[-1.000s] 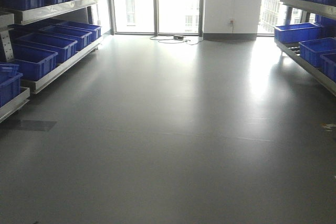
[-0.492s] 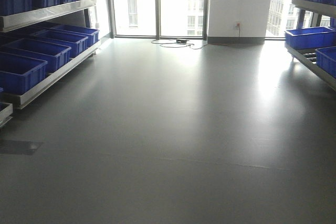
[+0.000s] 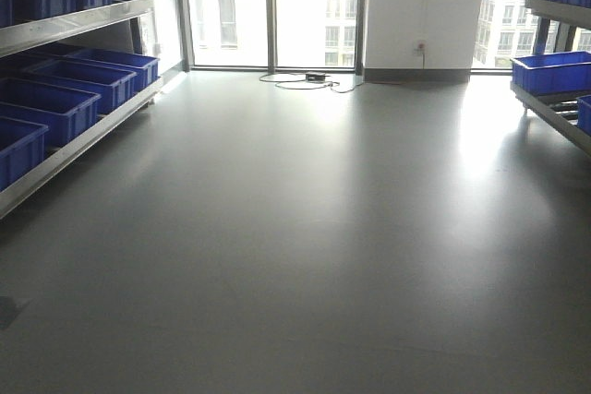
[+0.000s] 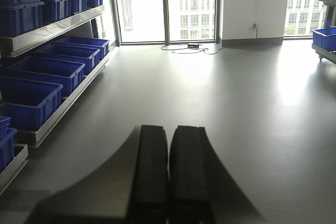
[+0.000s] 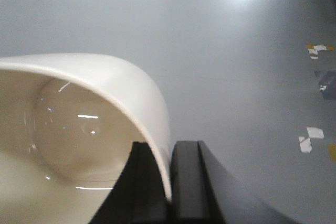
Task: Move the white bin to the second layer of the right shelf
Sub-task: 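Drive toward the windows and turn toward the blue crate shelf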
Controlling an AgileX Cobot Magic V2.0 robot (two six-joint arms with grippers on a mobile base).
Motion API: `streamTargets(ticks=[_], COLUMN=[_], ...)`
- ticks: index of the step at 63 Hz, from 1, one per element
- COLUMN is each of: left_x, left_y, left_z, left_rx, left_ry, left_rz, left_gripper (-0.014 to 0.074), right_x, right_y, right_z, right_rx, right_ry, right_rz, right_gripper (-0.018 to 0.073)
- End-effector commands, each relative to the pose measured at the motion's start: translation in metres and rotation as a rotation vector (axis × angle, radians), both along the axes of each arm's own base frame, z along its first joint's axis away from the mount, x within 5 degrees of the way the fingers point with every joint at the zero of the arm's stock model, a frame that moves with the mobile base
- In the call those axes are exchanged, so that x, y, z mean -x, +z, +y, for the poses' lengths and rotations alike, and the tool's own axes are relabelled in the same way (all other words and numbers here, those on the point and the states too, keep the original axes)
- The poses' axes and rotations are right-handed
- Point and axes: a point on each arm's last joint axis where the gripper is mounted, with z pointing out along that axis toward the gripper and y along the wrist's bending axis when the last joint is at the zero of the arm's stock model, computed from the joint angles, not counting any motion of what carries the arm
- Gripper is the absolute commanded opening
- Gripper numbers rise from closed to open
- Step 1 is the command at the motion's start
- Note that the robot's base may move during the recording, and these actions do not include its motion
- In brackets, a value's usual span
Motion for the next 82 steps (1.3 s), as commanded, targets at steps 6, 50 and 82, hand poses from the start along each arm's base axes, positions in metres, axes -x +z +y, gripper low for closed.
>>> streamTargets(ticks=[6, 50, 82], left_x=[-0.0003, -0.0003, -0.0003], left_y=[-0.0041, -0.0041, -0.0041], left_z=[0.0000, 0.0000, 0.0000], left_rx=[0.015, 0.015, 0.015], left_ry=[-0.003, -0.003, -0.003], left_rz=[-0.059, -0.059, -0.059], left_gripper=[0.0085, 0.0085, 0.0085], right_x=[-0.0026, -0.0024, -0.0018], right_y=[0.0167, 0.0163, 0.0151], right_z=[-0.0005, -0.0005, -0.0004], right_rx=[0.003, 0.003, 0.002], right_ry=[-0.006, -0.006, -0.006], right_rz=[-0.115, -0.110, -0.096], right_gripper=[0.0048, 0.0048, 0.0048])
